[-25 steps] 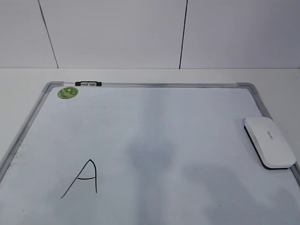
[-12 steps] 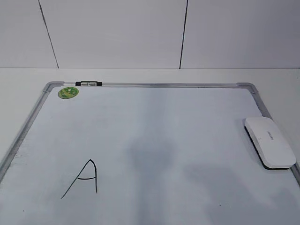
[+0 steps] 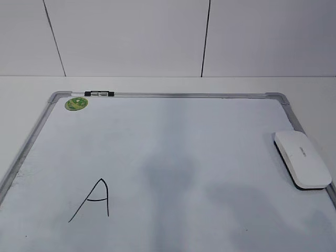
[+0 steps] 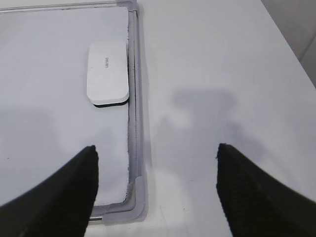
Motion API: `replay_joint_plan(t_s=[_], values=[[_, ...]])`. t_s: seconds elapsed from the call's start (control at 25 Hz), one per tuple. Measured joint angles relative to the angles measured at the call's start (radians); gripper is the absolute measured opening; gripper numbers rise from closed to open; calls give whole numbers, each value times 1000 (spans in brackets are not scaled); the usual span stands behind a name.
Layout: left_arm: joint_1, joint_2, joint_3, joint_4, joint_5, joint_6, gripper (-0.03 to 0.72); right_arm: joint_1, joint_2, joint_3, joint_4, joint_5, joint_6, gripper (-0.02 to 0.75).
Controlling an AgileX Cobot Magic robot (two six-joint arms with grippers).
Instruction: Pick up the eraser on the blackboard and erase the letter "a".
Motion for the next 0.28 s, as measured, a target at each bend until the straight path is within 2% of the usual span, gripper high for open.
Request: replay_joint_plan(t_s=[0.28], values=[[0, 0, 0, 0, 0, 0, 235, 0, 0, 0, 0, 0, 0, 593]])
